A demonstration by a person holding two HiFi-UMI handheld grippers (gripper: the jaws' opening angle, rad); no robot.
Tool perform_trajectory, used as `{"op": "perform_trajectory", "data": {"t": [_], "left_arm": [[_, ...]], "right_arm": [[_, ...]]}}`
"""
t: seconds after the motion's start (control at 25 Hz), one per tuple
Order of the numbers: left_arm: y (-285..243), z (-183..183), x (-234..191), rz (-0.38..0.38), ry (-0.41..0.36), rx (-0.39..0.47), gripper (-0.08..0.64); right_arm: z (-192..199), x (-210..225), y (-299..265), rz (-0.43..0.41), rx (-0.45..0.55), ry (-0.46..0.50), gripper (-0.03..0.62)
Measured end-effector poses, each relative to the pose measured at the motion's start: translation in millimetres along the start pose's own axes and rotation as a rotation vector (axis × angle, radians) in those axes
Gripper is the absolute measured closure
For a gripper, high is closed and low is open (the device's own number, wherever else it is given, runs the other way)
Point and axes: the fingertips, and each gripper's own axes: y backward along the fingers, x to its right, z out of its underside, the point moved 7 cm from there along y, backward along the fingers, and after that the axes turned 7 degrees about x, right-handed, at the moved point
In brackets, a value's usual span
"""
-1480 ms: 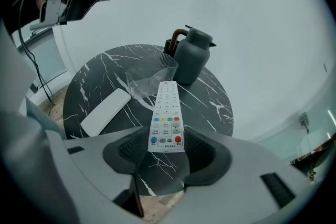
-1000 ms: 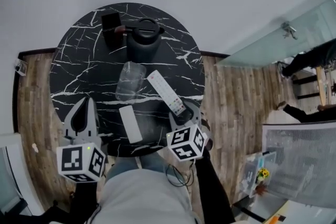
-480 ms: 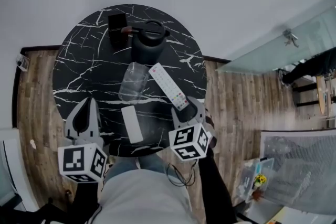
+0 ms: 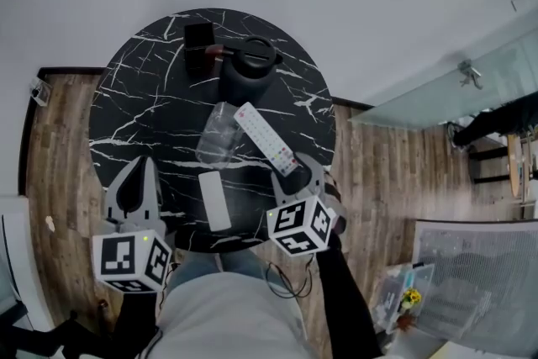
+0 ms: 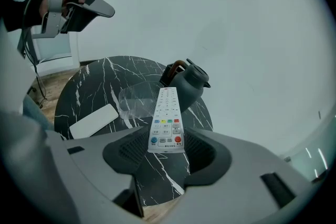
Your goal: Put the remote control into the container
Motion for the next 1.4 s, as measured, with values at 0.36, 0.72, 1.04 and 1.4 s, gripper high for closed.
{"op": "perform_trajectory", "data": {"t": [0.36,0.72,1.04,1.4], "left_arm": [[1.0,-0.4,-7.0,-0.022,0.010,0.006,0.549],[0.2,-1.7,-14.8,-0.046,0.019,0.010,0.549],[-2.2,-2.9,-21.1,-0.059,0.021,0.012,0.549],[-7.0,-5.4,-26.2,-0.062,0.028,0.014,0.549]], "right_arm": [[-7.0,-0.5,-11.0,-0.042,-0.010,0.084,0.377],[-16.9,2.3,-16.9,-0.063,-0.008,0.204,0.377],[-25.6,6.4,-24.5,-0.089,-0.011,0.294,0.377],[-34.1,13.5,-29.7,-0.136,-0.021,0.432,0.377]]}}
